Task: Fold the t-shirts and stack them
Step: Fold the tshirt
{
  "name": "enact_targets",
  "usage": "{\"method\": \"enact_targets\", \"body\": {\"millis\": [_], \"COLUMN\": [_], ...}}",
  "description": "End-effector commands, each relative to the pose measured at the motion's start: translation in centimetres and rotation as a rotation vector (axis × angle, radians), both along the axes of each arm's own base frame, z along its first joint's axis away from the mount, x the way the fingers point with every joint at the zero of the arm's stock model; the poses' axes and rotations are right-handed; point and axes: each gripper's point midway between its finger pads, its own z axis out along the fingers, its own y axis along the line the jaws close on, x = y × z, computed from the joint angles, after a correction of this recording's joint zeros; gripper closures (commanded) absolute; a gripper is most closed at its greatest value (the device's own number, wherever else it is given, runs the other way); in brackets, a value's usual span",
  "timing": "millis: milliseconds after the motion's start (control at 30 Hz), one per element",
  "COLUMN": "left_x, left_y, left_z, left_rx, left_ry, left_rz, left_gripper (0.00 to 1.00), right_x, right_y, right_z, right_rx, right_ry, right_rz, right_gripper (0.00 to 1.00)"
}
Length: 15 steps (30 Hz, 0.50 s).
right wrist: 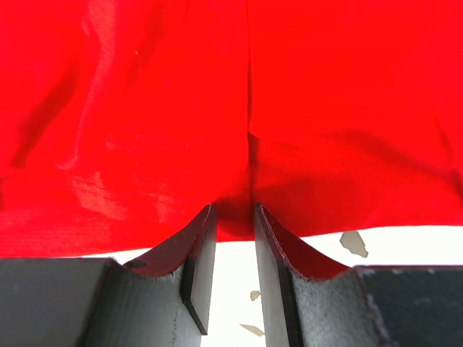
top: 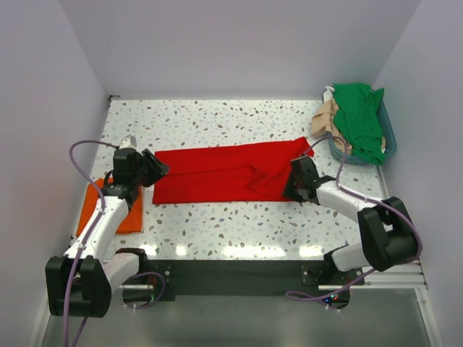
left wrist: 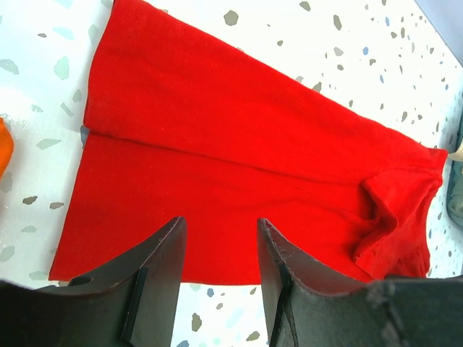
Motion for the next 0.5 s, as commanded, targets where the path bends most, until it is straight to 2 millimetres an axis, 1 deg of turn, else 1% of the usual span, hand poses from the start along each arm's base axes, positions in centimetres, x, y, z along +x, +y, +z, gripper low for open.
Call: {"method": "enact_targets", "body": {"millis": [0,133,233,267,300,367,400,467], "left_x": [0.1,0.0,-0.1,-0.1,-0.1,-0.1,-0.1,-0.2], "left_y": [0.3,0.4,0.5,0.6,0.6,0.6,0.7,0.6], "left_z": [0.1,0.0,0.0,0.0,-0.1,-0.1,-0.2,-0.3], "left_rx": [0.023,0.024,0.024,0.026,0.028,0.028,0.029,0.025], "left_ry": [-0.024,-0.022,-0.021,-0.019,-0.020,-0.020,-0.016,-0.016], "left_rz": [-0.015,-0.012,-0.010,-0.009,-0.009,-0.009,-0.006,-0.005], "left_gripper": [0.51,0.51,0.51,0.51,0.51,0.51,0.51,0.51], "right_x": [0.7,0.7,0.6,0.5,0.7,0.5,0.8,0.5], "right_y": [0.3,0.5,0.3,0.2,0.2,-0.1,-0.2,-0.5], "right_z": [-0.2,-0.2,0.4,0.6,1.5,2.2,3.1,3.7], "right_rx": [-0.002,-0.003,-0.003,-0.003,0.002,-0.010,-0.010,-0.025], "right_ry": [-0.023,-0.019,-0.028,-0.033,-0.056,-0.063,-0.086,-0.086], "right_rz": [-0.020,-0.018,-0.023,-0.025,-0.027,-0.027,-0.028,-0.028], "right_gripper": [0.68,0.70,0.78,0.83,0.85,0.90,0.91,0.95]}}
